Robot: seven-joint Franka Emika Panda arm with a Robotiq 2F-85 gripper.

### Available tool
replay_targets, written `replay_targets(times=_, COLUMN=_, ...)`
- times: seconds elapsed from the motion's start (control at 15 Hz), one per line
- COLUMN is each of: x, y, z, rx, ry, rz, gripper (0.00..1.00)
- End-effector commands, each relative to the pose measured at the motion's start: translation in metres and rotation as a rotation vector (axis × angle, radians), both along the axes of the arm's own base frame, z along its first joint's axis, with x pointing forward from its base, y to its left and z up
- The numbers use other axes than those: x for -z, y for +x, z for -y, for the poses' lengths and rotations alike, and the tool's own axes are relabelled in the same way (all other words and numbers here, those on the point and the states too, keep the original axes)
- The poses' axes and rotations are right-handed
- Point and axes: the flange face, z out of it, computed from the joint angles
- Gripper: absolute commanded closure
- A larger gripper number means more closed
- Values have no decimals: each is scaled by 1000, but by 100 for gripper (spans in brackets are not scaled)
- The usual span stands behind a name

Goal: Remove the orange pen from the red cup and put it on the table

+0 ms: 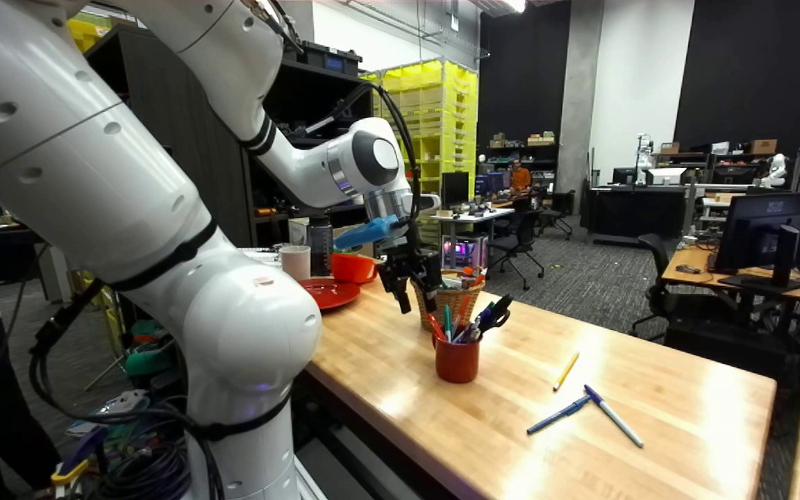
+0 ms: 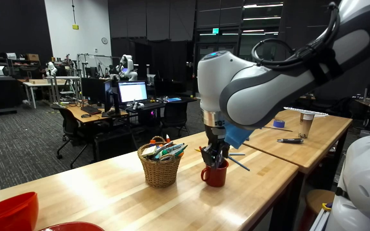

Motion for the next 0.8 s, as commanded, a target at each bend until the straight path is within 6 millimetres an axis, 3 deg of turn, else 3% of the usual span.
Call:
replay_targets(times=0.0, x=2, y=2, z=-1, rx=8, ry=-10, rz=12, gripper=66)
replay_targets(times=0.27, x=3, y=3, z=-1, rx=5, ry=-6, rz=9, gripper=94)
replay_targets(times=0.4, x=5, y=4, z=0, rx=5, ry=-1, rz=4, gripper=100)
replay_targets(times=0.53, x=6, y=4, z=-1, rx=7, ry=-3, rz=5, gripper=100)
replay_targets(times=0.6, x=6, y=3, z=-1, rx=8, ry=-4, rz=3, gripper=83)
replay_targets(times=0.67, x=6, y=4, z=-1, rx=9, ry=-3, rz=4, gripper=73)
replay_targets(times=0.73, x=8, y=4, z=-2, rx=6, ry=-5, rz=3, gripper=68)
